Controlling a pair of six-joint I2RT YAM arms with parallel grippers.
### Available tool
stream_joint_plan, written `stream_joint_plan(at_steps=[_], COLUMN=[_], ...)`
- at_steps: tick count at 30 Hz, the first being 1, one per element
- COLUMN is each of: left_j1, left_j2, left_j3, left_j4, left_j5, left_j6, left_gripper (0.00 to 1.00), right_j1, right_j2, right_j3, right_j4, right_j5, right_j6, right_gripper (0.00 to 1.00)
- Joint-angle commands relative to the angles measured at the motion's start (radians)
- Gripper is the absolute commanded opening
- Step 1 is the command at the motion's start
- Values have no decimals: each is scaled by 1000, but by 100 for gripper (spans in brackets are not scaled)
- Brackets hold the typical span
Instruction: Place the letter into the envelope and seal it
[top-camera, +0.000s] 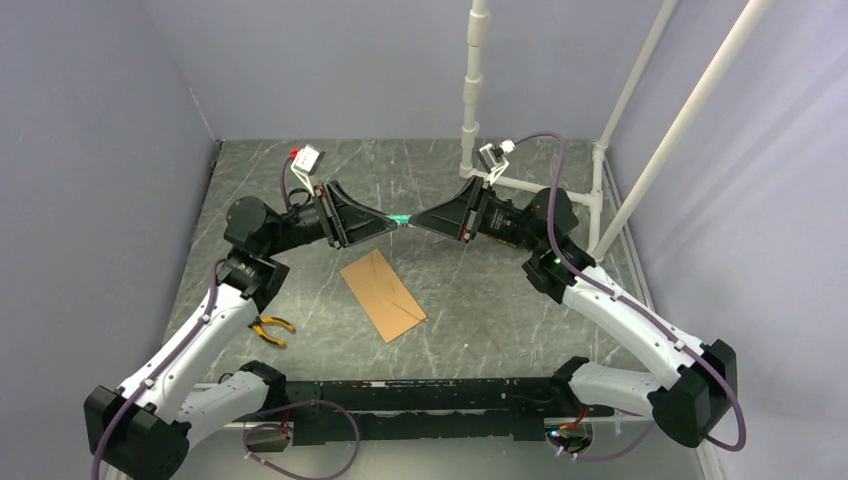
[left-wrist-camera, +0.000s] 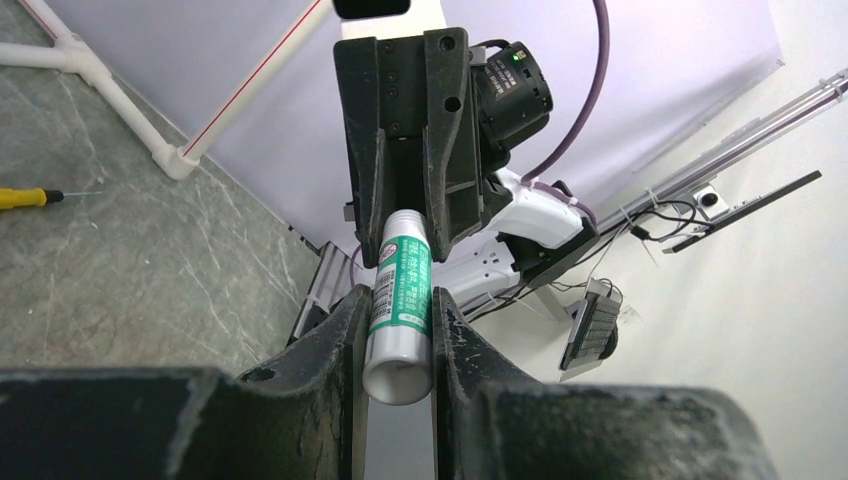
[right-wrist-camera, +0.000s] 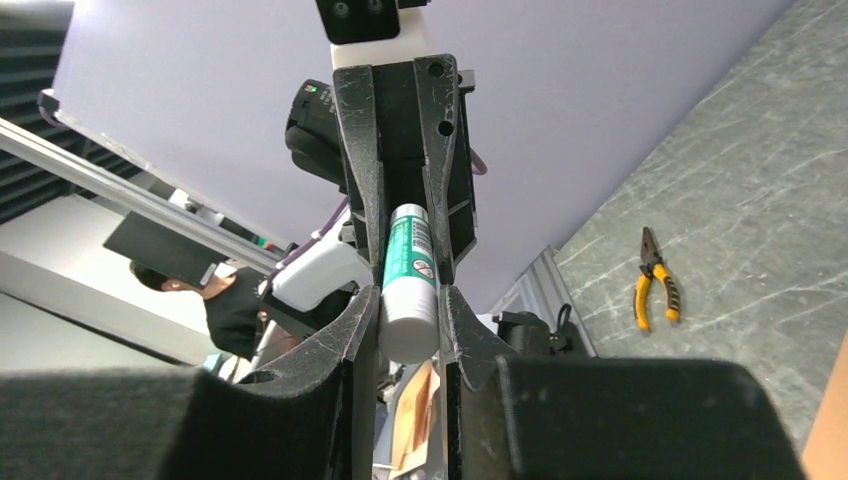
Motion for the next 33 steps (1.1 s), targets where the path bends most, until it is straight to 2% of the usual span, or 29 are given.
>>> stream_joint_plan(at_steps=[1, 5, 9, 14, 15, 17, 20, 21, 22, 25, 28, 33], left_j1=[-72, -84, -87, -86, -86, -86, -84, -82, -77, -70, -66, -64], left_j2=[97, 108, 104, 21, 7, -14, -41, -47, -51, -53, -44, -17], left_j3=[-1, -8, -9, 48, 52, 50, 35, 31, 29, 21, 18, 14], left_j4=[-3, -12, -44, -233, -257, -277, -273, -275, -273, -248, -219, -154], left_j5=[82, 66, 56, -48, -70, -98, -132, -142, -144, -127, -110, -67], left_j6=[35, 59, 77, 195, 204, 206, 189, 182, 175, 151, 127, 80], left_gripper=[2, 2, 2, 2, 2, 3, 2, 2, 2, 2, 3, 2], right_j1=[123, 135, 140, 71, 48, 12, -18, -21, -26, -40, -49, -61], right_j2=[82, 82, 68, -17, -36, -75, -129, -147, -164, -210, -222, -193], right_j3=[33, 4, 13, -10, -17, -34, -50, -52, -59, -109, -134, -151], right_j4=[114, 200, 163, -45, -69, -130, -210, -242, -262, -247, -232, -137], right_j5=[-112, -105, -88, 4, 12, 37, 75, 86, 92, 87, 65, 28], right_j6=[118, 176, 145, 27, 10, -15, -73, -96, -110, -109, -99, -48], right_gripper=[0, 0, 0, 0, 3, 26, 79, 88, 93, 97, 93, 67])
